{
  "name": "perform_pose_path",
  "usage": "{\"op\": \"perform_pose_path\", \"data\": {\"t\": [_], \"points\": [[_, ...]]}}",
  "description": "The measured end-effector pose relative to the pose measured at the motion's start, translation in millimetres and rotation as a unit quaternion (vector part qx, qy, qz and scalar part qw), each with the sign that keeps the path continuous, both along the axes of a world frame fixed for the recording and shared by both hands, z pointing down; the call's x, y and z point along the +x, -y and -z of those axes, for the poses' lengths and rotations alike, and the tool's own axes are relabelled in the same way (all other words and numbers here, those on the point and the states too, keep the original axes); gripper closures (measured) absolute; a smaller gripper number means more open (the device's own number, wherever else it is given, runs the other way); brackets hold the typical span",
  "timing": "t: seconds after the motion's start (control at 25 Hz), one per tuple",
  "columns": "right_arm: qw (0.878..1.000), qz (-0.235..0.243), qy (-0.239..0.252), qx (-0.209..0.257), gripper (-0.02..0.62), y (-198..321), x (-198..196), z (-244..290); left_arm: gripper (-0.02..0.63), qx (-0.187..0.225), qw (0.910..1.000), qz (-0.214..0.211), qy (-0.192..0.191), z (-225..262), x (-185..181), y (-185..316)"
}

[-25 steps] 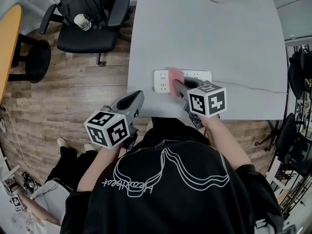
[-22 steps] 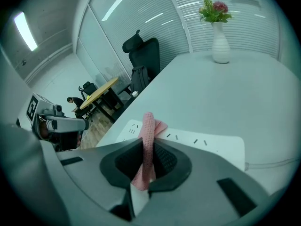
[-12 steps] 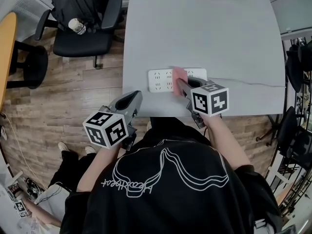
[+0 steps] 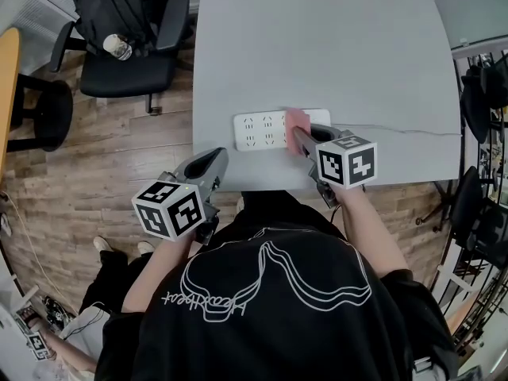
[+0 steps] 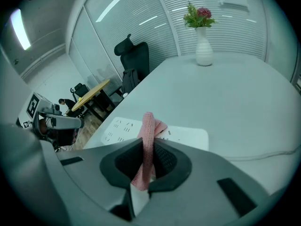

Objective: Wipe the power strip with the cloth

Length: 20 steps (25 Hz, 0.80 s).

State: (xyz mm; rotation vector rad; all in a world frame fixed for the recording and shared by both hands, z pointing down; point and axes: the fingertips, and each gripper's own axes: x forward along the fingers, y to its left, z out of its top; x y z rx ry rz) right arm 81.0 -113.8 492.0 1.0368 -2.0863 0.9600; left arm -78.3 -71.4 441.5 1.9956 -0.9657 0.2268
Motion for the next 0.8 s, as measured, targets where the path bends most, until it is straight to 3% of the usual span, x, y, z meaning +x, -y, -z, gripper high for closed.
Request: {"op": "perform_pose_path", "data": {"t": [0.4, 0.8], "points": [[1.000, -0.025, -0.004, 0.001, 0.552, -1, 34, 1, 0.592, -0.005, 1.0000, -0.004, -0.002, -4, 8, 0], [0.998, -0.047, -0.041, 0.014, 0.552, 5, 73, 0, 0.592, -0.006, 1.0000, -0.004, -0.006, -5, 11, 5]]}}
